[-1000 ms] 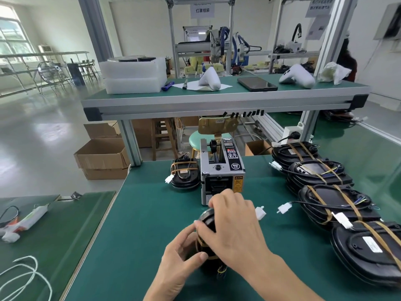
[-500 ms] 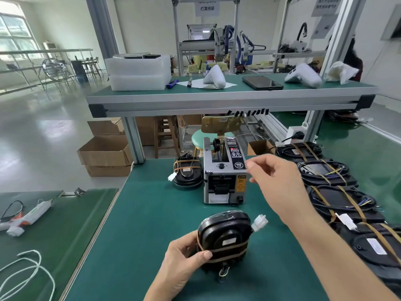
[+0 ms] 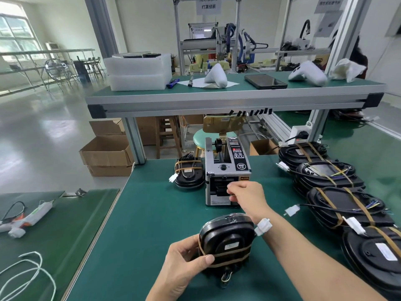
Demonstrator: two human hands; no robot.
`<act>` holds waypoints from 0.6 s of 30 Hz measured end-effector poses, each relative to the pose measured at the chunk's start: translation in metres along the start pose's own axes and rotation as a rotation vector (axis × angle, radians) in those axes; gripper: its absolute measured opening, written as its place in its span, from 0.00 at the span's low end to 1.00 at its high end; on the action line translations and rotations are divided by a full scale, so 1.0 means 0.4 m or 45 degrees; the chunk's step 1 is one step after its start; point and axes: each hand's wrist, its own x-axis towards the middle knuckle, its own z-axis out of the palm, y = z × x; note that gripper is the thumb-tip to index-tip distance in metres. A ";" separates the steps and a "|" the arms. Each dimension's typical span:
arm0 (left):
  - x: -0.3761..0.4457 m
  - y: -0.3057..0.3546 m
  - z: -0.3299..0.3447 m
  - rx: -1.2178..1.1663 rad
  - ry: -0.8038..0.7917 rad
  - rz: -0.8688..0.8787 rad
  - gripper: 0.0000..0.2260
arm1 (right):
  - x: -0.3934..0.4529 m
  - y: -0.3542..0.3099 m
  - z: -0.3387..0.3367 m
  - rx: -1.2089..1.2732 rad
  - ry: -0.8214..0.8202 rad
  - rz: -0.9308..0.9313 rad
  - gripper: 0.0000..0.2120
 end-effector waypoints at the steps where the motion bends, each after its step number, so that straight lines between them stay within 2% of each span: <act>1: 0.000 0.000 0.000 -0.007 -0.003 0.000 0.25 | 0.000 -0.001 0.004 -0.013 0.019 -0.003 0.08; 5: 0.001 -0.002 -0.002 -0.013 -0.011 0.019 0.24 | 0.008 -0.002 0.023 -0.057 0.109 0.019 0.07; 18: 0.003 -0.011 -0.009 -0.021 0.039 0.014 0.26 | 0.041 0.001 0.049 0.291 0.160 0.339 0.04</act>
